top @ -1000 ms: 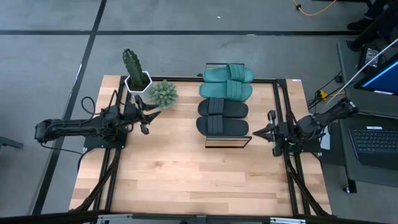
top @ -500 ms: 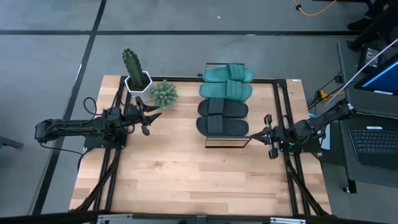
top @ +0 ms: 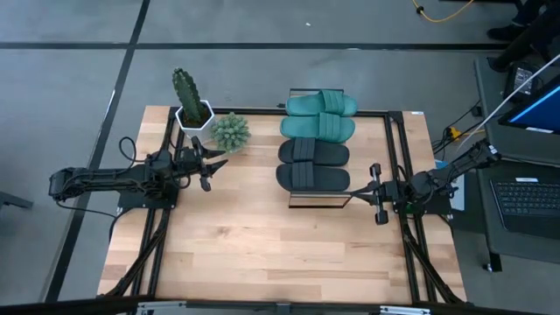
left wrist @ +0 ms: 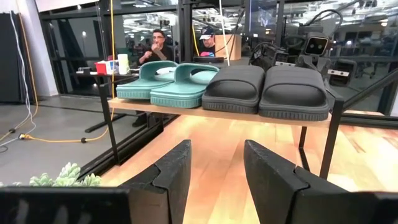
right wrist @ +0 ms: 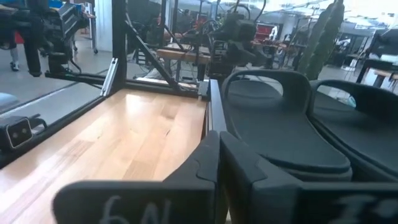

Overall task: Pick and place slides into the shelf
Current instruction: Return to Home Position

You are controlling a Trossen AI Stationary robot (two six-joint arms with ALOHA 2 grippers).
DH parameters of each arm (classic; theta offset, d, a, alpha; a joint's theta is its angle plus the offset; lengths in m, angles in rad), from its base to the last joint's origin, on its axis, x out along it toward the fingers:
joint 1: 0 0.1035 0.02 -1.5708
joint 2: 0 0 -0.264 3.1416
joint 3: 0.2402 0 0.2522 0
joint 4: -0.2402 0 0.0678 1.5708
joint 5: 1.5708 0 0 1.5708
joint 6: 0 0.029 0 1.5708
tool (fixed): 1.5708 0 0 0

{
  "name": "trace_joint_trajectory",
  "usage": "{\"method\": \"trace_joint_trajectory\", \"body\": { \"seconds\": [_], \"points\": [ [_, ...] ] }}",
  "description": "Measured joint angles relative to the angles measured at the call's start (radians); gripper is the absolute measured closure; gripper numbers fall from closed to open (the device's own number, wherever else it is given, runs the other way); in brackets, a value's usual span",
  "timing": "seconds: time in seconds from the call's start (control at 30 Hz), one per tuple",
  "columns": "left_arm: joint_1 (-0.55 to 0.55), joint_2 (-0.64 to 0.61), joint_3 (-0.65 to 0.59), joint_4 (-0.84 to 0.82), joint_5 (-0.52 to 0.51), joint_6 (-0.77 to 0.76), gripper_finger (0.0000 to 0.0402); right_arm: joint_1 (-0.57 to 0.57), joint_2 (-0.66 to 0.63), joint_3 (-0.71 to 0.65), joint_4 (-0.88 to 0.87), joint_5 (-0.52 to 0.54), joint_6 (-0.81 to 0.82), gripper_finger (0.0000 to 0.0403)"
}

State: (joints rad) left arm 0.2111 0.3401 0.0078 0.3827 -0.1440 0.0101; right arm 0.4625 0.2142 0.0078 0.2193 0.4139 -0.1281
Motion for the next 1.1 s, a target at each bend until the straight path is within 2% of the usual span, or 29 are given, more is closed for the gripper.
{"method": "trace_joint_trajectory", "body": {
  "seconds": [0.43, 0.93, 1.1],
  "points": [
    [0.000, 0.000, 0.000, 0.000, 0.000, 0.000, 0.0262, 0.000, 0.001, 0.000, 0.001, 0.002, 0.070, 0.0382],
    [0.000, 0.000, 0.000, 0.000, 0.000, 0.000, 0.0262, 0.003, -0.025, -0.002, -0.013, 0.001, 0.054, 0.0382],
    [0.000, 0.000, 0.000, 0.000, 0.000, 0.000, 0.0262, -0.035, -0.065, -0.002, -0.013, -0.001, 0.018, 0.0382]
  ]
}}
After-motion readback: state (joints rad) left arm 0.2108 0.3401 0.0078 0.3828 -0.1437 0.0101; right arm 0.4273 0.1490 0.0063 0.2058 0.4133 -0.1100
